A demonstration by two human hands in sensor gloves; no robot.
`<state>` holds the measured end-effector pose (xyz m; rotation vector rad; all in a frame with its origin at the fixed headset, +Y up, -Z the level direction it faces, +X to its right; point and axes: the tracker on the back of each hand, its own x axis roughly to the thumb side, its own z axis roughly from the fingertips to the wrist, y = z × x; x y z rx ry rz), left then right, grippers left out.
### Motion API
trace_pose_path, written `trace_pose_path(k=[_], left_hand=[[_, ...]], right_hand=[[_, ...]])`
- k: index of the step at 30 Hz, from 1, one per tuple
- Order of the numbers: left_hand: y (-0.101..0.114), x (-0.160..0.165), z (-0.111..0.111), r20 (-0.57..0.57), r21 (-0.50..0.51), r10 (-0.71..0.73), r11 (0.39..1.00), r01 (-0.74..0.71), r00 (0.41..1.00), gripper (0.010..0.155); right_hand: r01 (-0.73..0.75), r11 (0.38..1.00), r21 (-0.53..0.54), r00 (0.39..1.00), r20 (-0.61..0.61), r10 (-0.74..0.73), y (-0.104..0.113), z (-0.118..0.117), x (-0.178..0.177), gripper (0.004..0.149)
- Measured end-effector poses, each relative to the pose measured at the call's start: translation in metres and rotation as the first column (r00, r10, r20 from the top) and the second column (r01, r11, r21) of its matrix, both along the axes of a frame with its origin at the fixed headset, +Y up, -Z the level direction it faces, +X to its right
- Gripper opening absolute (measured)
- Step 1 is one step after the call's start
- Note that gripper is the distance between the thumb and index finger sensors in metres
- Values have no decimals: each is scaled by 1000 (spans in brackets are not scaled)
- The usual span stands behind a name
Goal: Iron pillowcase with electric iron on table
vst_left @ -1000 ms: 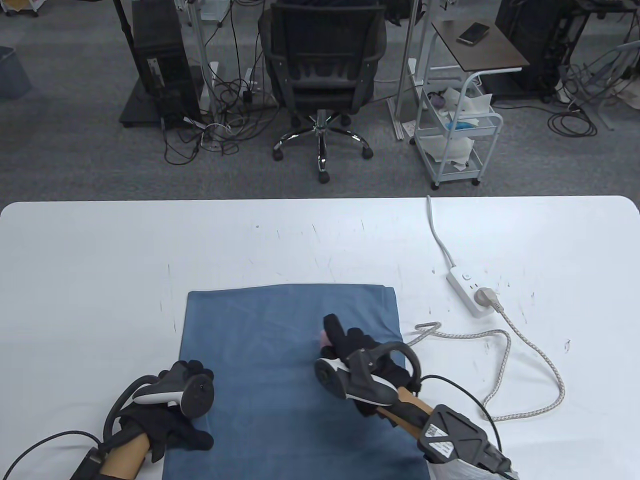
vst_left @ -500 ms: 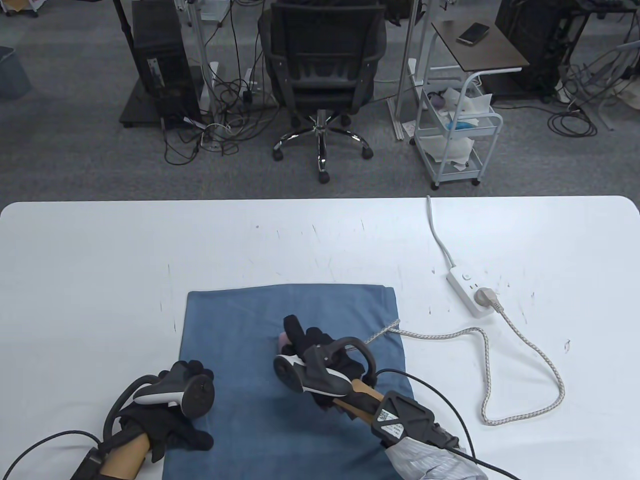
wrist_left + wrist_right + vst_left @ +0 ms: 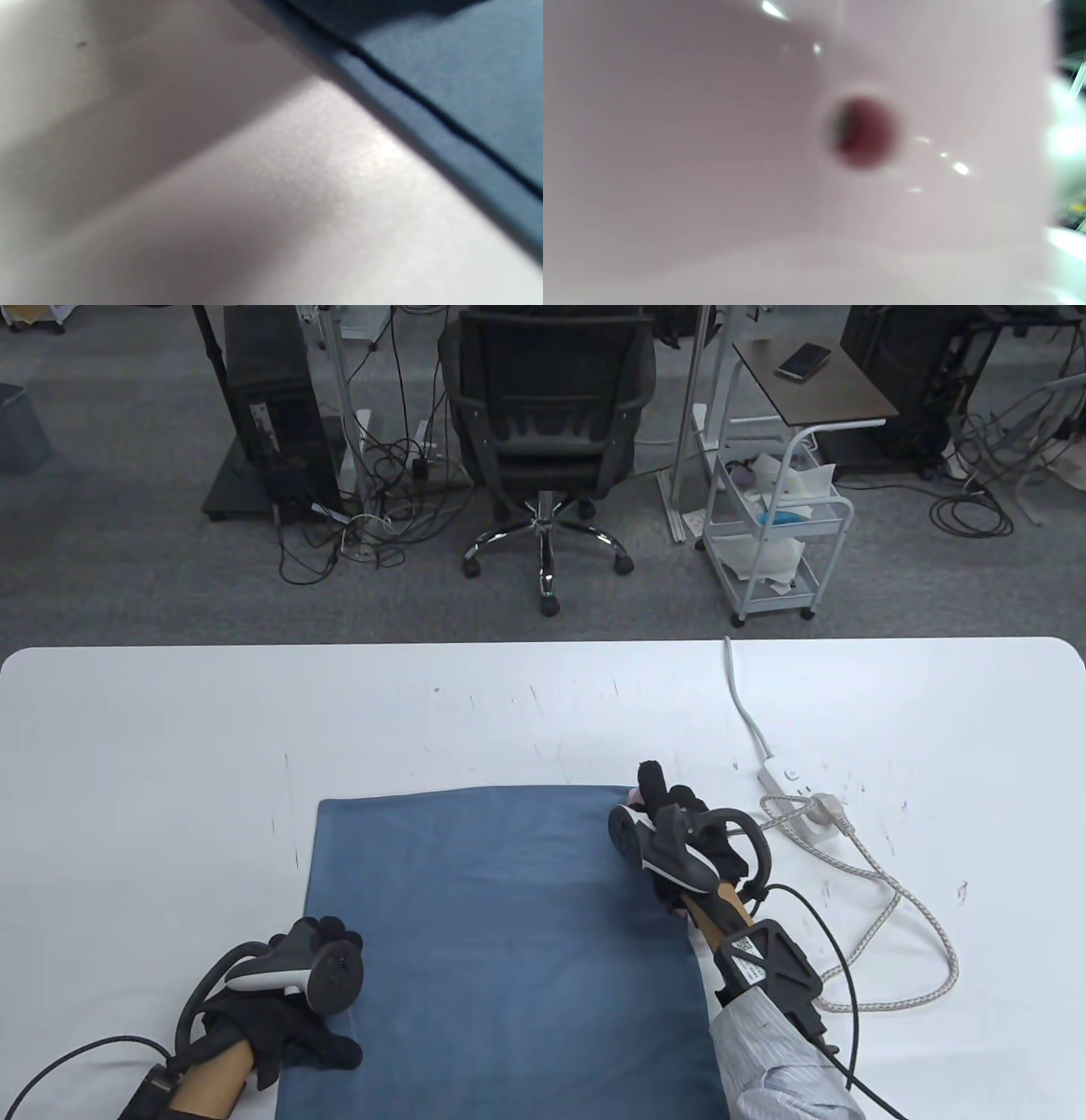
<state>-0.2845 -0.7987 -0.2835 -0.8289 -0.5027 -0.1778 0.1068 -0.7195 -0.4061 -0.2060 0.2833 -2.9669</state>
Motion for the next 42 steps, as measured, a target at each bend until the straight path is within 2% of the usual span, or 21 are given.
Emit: trace_pose_path(k=[2, 4, 6, 9, 14, 18, 21, 23, 26, 29, 31, 42], left_hand=[[0, 0, 0, 1, 2, -2, 1000, 2, 1000, 122], [0, 0, 0, 0, -1, 3, 1000, -3, 1000, 122], [0, 0, 0, -1, 0, 4, 1000, -4, 1000, 122], [0, 0, 0, -3, 2, 4, 1000, -4, 1000, 122], [0, -1, 0, -1, 0, 6, 1000, -6, 1000, 122], [0, -1, 0, -2, -2, 8, 1000, -8, 1000, 122], [0, -1, 0, -3, -2, 9, 1000, -9, 1000, 122], [-1, -1, 0, -4, -2, 10, 1000, -10, 1000, 122], [-1, -1, 0, -4, -2, 10, 1000, -10, 1000, 122], [-1, -1, 0, 0, -5, 10, 1000, -10, 1000, 122], [-1, -1, 0, 0, -6, 12, 1000, -12, 1000, 122], [-1, -1, 0, -2, -1, 13, 1000, -13, 1000, 122]], right_hand=[[36, 999, 19, 997, -65, -34, 4, 9, -7, 60], [85, 996, -15, 990, -108, -86, 6, 11, -13, 60], [139, 988, -66, 984, -107, -145, 2, 8, -17, 60], [138, 988, -65, 984, -105, -145, -4, 5, -18, 61], [61, 998, -25, 995, -73, -62, -8, -4, -16, 61], [58, 998, -7, 998, 38, -57, -8, -22, -4, 61], [57, 998, -11, 996, 69, -56, -7, -29, 1, 60], [50, 999, -15, 998, 45, -50, -5, -25, 0, 61], [19, 999, -30, 999, -39, -20, 0, -6, -4, 62], [66, 995, -81, 991, -108, -75, -1, 10, -4, 64], [97, 991, -91, 989, -105, -107, -1, 10, -2, 65], [61, 998, -18, 993, 101, -59, -7, -36, 8, 69]])
